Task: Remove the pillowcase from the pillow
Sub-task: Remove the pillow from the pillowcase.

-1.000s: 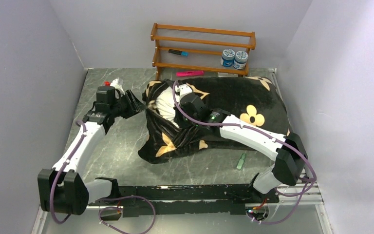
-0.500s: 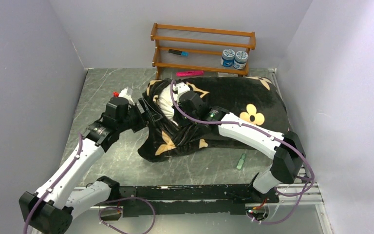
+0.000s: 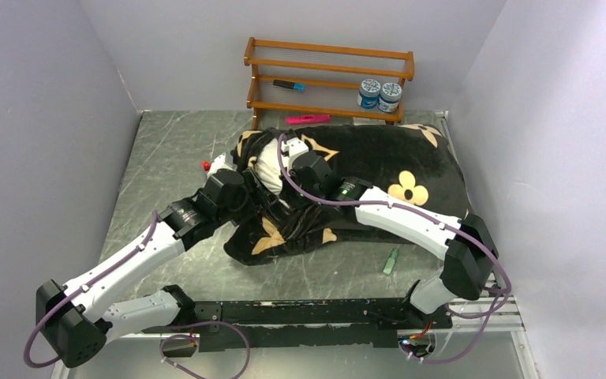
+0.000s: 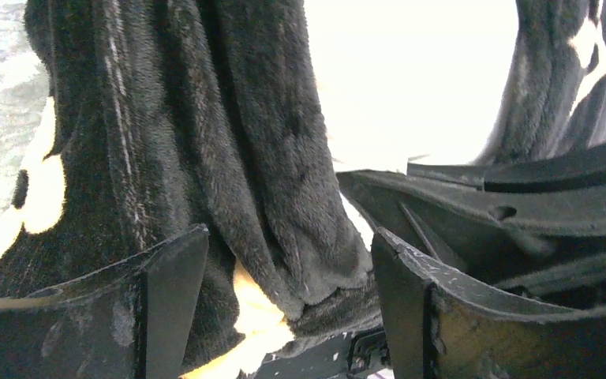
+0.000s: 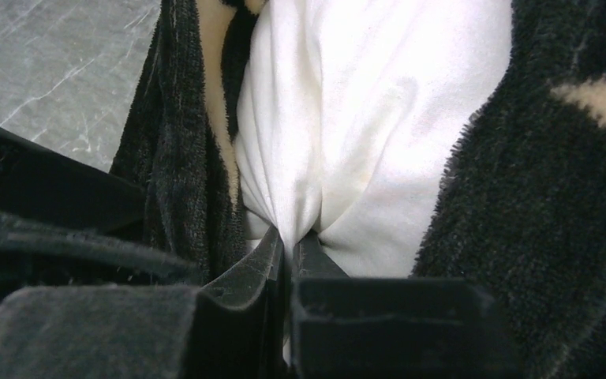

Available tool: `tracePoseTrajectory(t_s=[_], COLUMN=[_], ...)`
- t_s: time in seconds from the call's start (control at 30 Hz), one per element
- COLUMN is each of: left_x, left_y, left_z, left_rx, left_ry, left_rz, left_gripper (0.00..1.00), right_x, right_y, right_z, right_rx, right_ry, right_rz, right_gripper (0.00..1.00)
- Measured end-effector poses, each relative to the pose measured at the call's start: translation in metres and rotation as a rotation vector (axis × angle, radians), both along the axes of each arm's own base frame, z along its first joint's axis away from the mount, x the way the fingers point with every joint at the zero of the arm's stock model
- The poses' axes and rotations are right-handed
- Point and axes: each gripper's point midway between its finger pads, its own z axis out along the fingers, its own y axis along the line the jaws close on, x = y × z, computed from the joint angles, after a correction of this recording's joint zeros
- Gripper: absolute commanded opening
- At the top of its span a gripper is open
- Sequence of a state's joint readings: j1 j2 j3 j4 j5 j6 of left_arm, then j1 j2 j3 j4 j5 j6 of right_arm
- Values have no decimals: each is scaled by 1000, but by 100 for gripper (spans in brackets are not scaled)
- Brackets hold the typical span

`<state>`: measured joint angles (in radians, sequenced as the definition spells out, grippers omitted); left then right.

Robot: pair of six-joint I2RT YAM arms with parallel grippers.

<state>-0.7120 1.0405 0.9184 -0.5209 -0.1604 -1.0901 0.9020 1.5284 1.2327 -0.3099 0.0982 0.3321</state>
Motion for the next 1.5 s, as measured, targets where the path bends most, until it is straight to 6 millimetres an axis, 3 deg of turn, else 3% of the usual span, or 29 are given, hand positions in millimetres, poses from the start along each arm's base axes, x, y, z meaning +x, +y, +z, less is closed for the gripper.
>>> tracePoseTrajectory(t_s=[0.17, 0.4, 0.77, 0.9, 0.97, 1.13, 1.3, 1.5], left_x=[2, -10, -29, -35, -38, -46, -49, -35], left_y=[2, 5, 20, 22, 23, 26, 20, -4], left_z=[-11, -47, -69, -69, -68, -63, -57, -19], left_rx=[23, 64, 41, 16, -1, -52, -64, -83], left_ry=[5, 68, 89, 85, 81, 70, 85, 77], left_rz=[53, 68, 88, 86, 85, 78, 47, -2], left_gripper=[79, 74, 53, 40, 38, 49, 72, 82], right_x=[-3, -8, -11, -14, -14, -15, -14, -12], right_y=[-3, -5, -6, -9, -10, -13, -14, -14], right_z=[2, 1, 1, 2, 3, 4, 5, 6], right_rx=[8, 9, 5, 1, 0, -8, -10, -5], right_ry=[-7, -7, -4, -2, -3, -2, -8, -16], right_rz=[2, 7, 12, 12, 10, 6, -2, -8], right_gripper=[0, 0, 0, 0, 0, 0, 0, 0])
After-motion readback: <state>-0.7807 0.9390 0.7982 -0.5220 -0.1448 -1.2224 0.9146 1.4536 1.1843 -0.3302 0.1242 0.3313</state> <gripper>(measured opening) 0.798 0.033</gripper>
